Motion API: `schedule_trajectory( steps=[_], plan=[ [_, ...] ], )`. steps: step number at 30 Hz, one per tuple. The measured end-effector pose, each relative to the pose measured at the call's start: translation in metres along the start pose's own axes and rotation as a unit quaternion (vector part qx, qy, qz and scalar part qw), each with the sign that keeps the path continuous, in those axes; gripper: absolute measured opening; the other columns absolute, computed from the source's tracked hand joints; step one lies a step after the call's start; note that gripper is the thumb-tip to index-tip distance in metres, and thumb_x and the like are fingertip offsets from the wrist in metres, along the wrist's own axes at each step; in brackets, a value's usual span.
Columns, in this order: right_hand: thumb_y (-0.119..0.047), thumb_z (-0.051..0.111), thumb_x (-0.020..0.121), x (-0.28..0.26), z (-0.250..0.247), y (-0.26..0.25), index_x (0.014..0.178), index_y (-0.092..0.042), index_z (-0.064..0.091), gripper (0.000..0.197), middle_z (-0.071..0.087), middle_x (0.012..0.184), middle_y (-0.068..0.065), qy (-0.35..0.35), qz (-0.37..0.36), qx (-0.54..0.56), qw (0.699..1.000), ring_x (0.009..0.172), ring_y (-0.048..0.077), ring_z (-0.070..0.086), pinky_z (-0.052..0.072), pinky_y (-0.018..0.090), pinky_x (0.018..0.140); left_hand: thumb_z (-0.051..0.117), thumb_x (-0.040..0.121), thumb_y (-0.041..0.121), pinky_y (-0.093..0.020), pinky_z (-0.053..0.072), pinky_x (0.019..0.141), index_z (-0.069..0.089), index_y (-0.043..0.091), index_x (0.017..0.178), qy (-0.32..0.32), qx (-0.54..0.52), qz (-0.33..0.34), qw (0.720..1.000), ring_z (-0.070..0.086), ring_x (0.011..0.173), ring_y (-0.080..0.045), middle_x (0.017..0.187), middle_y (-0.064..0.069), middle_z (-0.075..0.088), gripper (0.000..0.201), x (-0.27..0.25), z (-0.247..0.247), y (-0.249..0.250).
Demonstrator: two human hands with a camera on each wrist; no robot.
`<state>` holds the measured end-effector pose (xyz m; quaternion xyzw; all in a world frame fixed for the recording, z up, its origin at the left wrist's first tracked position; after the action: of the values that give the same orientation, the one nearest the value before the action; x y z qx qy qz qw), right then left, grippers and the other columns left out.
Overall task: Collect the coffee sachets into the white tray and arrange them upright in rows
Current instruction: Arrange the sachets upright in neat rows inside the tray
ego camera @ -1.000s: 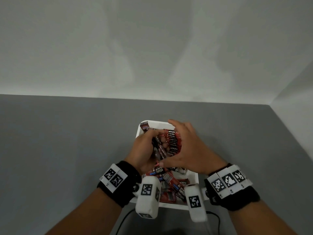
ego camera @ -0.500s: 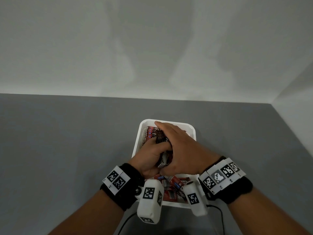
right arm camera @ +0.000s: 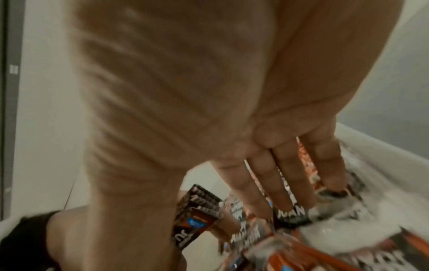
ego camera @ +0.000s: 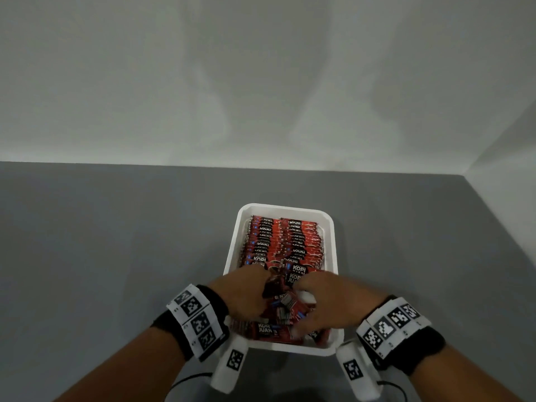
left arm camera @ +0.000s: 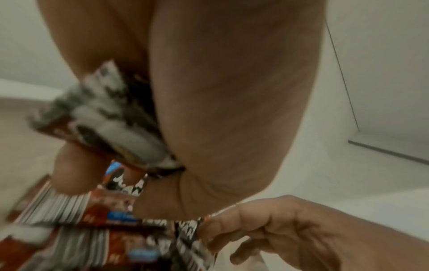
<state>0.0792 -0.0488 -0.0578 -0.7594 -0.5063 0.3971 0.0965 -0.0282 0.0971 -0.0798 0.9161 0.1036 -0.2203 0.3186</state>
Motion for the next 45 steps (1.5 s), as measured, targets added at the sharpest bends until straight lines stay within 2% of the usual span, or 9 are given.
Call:
schedule_trajectory(
  steps=[2, 5, 9, 14, 19, 23, 30, 41, 45],
  plan=[
    [-0.073, 0.082, 0.053, 0.004, 0.015, 0.005, 0.121, -0.037, 0.059, 0.080, 0.064, 0.119, -0.015, -0.037, 0.007, -0.043, 0.998, 0.108, 0.006, 0.063, 0.056, 0.035, 0.096, 0.060, 0.080, 0.020, -0.040, 0.058, 0.093, 0.063, 0.019, 0.117, -0.009, 0.023, -0.014, 1.000, 0.065, 0.107, -0.020, 0.117, -0.001, 0.067, 0.037, 0.001, 0.010, -0.002],
    [-0.082, 0.076, 0.049, 0.006, 0.028, 0.010, 0.149, -0.037, 0.034, 0.117, 0.044, 0.149, -0.013, -0.044, -0.013, -0.177, 0.983, 0.135, 0.014, 0.042, 0.031, 0.039, 0.119, 0.053, 0.075, 0.029, -0.041, 0.056, 0.095, 0.056, 0.027, 0.128, -0.018, 0.041, -0.005, 0.999, 0.064, 0.110, -0.020, 0.122, 0.002, 0.065, 0.053, 0.001, 0.023, -0.002],
    [-0.071, 0.075, 0.065, 0.005, 0.038, 0.011, 0.151, -0.038, 0.032, 0.101, 0.041, 0.150, -0.012, -0.040, -0.018, -0.212, 0.976, 0.134, 0.018, 0.038, 0.026, 0.039, 0.116, 0.052, 0.087, 0.041, -0.041, 0.055, 0.094, 0.060, 0.022, 0.122, -0.048, 0.053, 0.008, 0.997, 0.063, 0.105, -0.020, 0.118, -0.002, 0.065, 0.040, -0.003, 0.032, 0.002],
    [-0.066, 0.067, 0.073, 0.004, 0.046, 0.010, 0.153, -0.037, 0.030, 0.093, 0.040, 0.153, -0.010, -0.044, -0.018, -0.237, 0.970, 0.134, 0.021, 0.040, 0.025, 0.043, 0.115, 0.061, 0.089, 0.065, -0.037, 0.046, 0.101, 0.056, 0.028, 0.131, -0.083, 0.082, 0.010, 0.993, 0.049, 0.116, -0.021, 0.126, -0.003, 0.048, 0.057, -0.008, 0.040, -0.001],
    [-0.067, 0.064, 0.077, 0.004, 0.048, 0.011, 0.155, -0.035, 0.029, 0.091, 0.038, 0.155, -0.012, -0.042, -0.026, -0.241, 0.969, 0.134, 0.021, 0.042, 0.023, 0.042, 0.113, 0.077, 0.070, 0.068, -0.042, 0.047, 0.107, 0.053, 0.029, 0.137, -0.103, 0.071, 0.020, 0.992, 0.051, 0.120, -0.020, 0.131, 0.001, 0.051, 0.081, -0.008, 0.044, -0.007],
    [-0.068, 0.058, 0.080, 0.006, 0.054, 0.016, 0.154, -0.037, 0.029, 0.085, 0.039, 0.155, -0.013, -0.042, -0.027, -0.232, 0.971, 0.133, 0.022, 0.043, 0.024, 0.043, 0.114, 0.076, 0.075, 0.064, -0.045, 0.045, 0.109, 0.046, 0.029, 0.144, -0.084, 0.094, 0.015, 0.992, 0.048, 0.125, -0.021, 0.138, 0.001, 0.050, 0.083, -0.004, 0.050, -0.011],
    [-0.065, 0.061, 0.080, 0.005, 0.052, 0.017, 0.156, -0.032, 0.027, 0.089, 0.026, 0.160, -0.009, -0.006, -0.038, -0.219, 0.975, 0.143, 0.022, 0.031, 0.022, 0.044, 0.119, 0.075, 0.059, 0.075, -0.040, 0.055, 0.097, 0.058, 0.030, 0.126, -0.038, 0.033, 0.020, 0.999, 0.059, 0.110, -0.012, 0.123, 0.008, 0.061, 0.083, 0.000, 0.047, -0.021],
    [-0.046, 0.075, 0.076, 0.019, 0.051, 0.010, 0.146, -0.026, 0.038, 0.083, 0.052, 0.136, 0.000, -0.005, -0.022, -0.148, 0.989, 0.124, 0.022, 0.049, 0.038, 0.040, 0.110, 0.085, 0.061, 0.064, -0.034, 0.055, 0.096, 0.061, 0.029, 0.121, -0.001, 0.000, 0.024, 1.000, 0.062, 0.105, -0.009, 0.117, 0.009, 0.064, 0.074, 0.002, 0.040, -0.018],
    [-0.045, 0.076, 0.075, 0.019, 0.052, 0.013, 0.142, -0.027, 0.040, 0.079, 0.054, 0.135, -0.003, 0.000, -0.028, -0.118, 0.993, 0.122, 0.018, 0.049, 0.037, 0.037, 0.110, 0.087, 0.065, 0.057, -0.034, 0.056, 0.094, 0.064, 0.025, 0.118, -0.010, -0.015, 0.027, 0.999, 0.065, 0.101, -0.008, 0.114, 0.008, 0.068, 0.066, 0.000, 0.039, -0.013]
  ],
)
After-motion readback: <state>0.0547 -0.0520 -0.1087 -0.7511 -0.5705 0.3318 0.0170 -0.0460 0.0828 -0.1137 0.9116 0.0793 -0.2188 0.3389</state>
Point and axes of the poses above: each hand's wrist, its own x-axis towards the middle knuckle, its own z-axis out of the palm, y = z × x, the point moved 4 cm from there along x, towards the middle knuckle
